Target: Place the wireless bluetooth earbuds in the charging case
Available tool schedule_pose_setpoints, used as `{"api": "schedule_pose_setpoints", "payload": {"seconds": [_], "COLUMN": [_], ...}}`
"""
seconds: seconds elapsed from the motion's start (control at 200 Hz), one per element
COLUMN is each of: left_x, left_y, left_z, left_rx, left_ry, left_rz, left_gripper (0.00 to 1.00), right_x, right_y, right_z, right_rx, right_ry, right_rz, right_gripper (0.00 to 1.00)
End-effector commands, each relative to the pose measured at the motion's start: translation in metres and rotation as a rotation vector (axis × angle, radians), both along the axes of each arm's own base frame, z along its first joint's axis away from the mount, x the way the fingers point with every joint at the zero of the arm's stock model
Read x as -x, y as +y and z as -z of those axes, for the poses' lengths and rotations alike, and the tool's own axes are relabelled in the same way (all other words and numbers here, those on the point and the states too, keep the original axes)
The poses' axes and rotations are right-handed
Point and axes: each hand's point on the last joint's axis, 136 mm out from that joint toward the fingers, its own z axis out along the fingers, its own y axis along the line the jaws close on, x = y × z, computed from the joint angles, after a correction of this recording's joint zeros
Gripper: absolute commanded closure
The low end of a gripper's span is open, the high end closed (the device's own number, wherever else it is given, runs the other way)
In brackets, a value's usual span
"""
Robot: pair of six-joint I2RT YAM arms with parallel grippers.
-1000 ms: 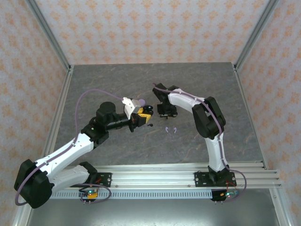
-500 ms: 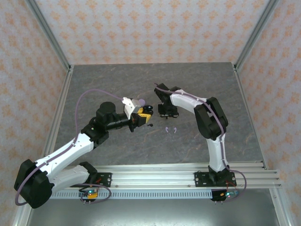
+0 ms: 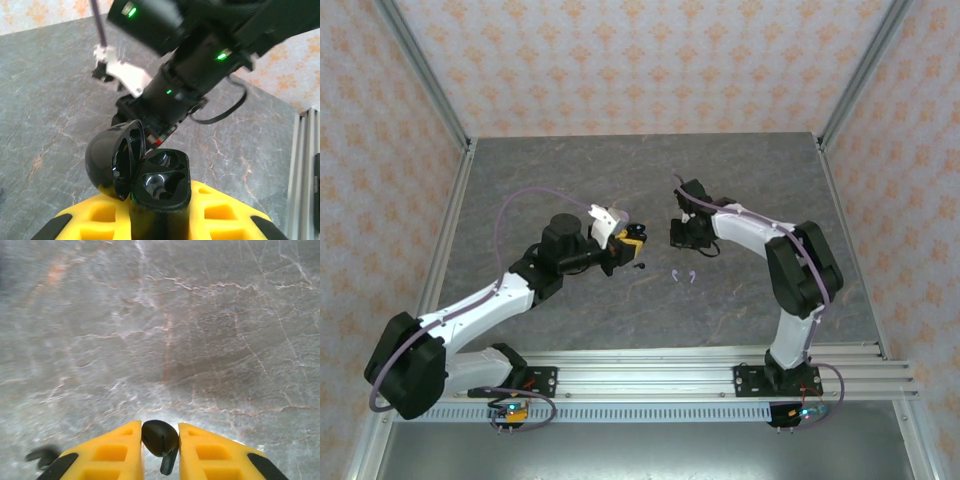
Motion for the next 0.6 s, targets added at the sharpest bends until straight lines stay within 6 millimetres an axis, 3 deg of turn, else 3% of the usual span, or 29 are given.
{"api": "schedule_pose_setpoints", "payload": {"seconds": [0.0, 0.255, 0.596], "left_x": [-0.013, -0.024, -0.031], "left_y": [0.001, -0.001, -0.013], "left_z": [0.001, 0.021, 0.033], "left_rx": [0.016, -0.001, -0.01], "left_ry": [-0.014, 0.03, 0.042], "left_rz": [-0.064, -0.098, -0.049], "left_gripper": [0.88, 0.88, 0.88], "right_x": [-0.008, 0.001, 0.022], "right_y": [0.009, 0.009, 0.018], "right_z": [-0.03, -0.063, -0.119], "right_rx": [-0.091, -0.161, -0.284], "right_ry": [-0.102, -0.192, -0.31], "right_rz": [0.007, -0.008, -0.103], "right_gripper": [0.79, 0.79, 0.79]}}
